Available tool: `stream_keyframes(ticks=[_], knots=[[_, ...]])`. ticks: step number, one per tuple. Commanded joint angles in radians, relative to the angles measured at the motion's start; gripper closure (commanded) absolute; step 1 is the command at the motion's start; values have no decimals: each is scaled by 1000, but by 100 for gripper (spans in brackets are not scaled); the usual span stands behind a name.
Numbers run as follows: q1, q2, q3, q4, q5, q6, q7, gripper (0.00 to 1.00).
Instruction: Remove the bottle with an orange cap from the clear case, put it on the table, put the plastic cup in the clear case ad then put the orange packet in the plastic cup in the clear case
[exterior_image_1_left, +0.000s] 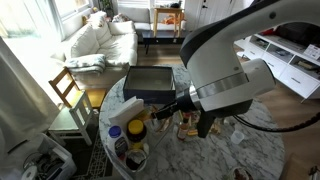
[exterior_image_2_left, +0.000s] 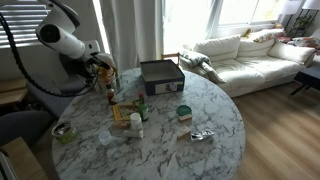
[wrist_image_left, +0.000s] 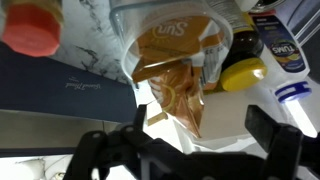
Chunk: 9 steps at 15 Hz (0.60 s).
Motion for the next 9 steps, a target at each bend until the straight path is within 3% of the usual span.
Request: stream_keyframes(ticks=[1,5,6,9], knots=[[-114,-34,75,-90,-200,-58,205,0],[-168,-92,53,-160,-486,-181,491,0],[-70,-126,-77,-171,-539,-253,558,0],[-64,-193,-167,-159,-758,-408,769,0]])
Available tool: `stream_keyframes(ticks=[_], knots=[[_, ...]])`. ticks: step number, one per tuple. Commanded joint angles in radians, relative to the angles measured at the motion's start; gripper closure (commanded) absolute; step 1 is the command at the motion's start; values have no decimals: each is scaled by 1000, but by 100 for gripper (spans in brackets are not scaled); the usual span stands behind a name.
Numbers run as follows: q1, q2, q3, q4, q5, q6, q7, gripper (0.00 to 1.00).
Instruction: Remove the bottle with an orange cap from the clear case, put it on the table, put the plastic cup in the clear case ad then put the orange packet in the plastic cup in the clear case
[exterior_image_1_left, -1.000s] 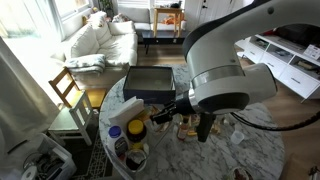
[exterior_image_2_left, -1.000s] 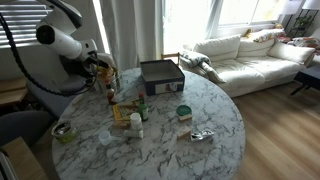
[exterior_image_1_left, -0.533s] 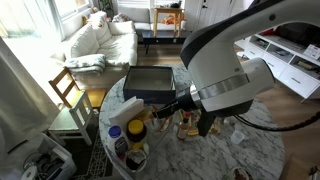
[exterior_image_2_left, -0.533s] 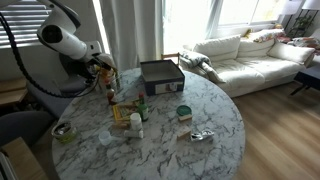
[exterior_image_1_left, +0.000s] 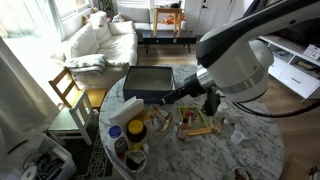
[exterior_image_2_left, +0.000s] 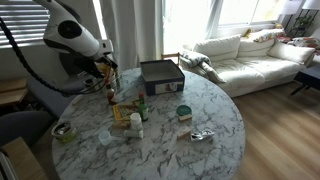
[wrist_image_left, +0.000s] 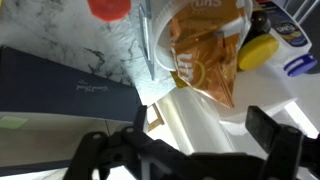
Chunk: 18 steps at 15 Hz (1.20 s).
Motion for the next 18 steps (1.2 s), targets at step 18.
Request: stream_keyframes(ticks=[18], knots=[[39,-299,-343,107,-606,-704,396,0]])
